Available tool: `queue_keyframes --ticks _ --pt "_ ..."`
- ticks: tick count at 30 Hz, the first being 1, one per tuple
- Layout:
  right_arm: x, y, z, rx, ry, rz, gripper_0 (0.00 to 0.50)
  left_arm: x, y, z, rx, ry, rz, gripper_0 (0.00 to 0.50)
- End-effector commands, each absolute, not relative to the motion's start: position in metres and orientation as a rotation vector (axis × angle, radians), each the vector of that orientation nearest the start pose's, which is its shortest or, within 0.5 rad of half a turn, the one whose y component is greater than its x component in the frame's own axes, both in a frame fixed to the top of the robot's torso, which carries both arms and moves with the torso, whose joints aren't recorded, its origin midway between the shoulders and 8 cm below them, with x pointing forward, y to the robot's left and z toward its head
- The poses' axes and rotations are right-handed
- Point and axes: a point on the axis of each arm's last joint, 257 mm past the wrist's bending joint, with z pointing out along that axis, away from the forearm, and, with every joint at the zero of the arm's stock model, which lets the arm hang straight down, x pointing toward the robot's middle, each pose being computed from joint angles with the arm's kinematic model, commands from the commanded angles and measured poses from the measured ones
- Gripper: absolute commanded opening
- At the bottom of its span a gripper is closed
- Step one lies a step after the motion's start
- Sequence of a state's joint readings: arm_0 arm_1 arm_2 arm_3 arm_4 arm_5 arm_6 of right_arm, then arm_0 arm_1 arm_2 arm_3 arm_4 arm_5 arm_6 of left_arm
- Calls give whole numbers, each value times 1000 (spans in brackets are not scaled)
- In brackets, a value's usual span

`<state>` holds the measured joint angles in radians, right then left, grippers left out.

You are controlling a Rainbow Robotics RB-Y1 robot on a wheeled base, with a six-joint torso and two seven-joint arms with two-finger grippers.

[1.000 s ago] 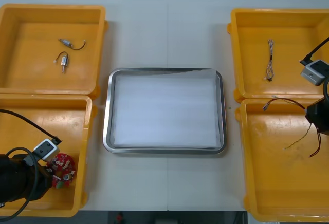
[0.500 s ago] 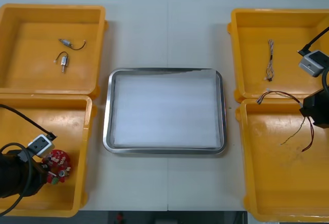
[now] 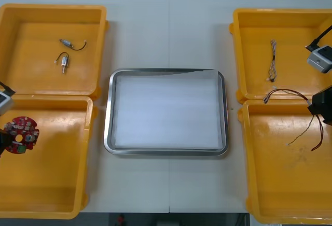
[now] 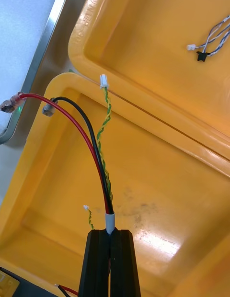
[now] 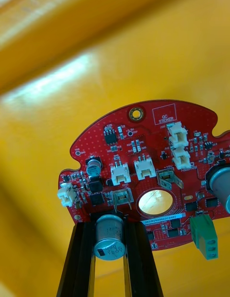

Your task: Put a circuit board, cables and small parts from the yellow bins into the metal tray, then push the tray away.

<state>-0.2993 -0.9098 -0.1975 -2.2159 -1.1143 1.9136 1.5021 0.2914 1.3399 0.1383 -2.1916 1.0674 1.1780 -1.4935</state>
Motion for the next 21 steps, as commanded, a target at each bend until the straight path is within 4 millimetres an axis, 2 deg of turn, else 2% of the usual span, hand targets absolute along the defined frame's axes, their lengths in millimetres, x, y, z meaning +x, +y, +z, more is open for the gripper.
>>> queue_keyframes --ticks 1,10,13,16,21 --pt "376 -317 -105 -656 2572 -45 0 354 411 -170 391 2630 159 0" --pt "376 -317 -104 -656 2571 -47 0 366 406 -125 229 2653 85 0" --pt "376 -317 -104 -656 2571 -47 0 368 404 -119 179 2652 66 0" --pt "376 -317 -104 -656 2571 -47 0 373 390 -108 57 2650 -22 0" --pt "376 -317 -104 -656 2571 -47 0 385 376 -104 -50 2644 -90 0"
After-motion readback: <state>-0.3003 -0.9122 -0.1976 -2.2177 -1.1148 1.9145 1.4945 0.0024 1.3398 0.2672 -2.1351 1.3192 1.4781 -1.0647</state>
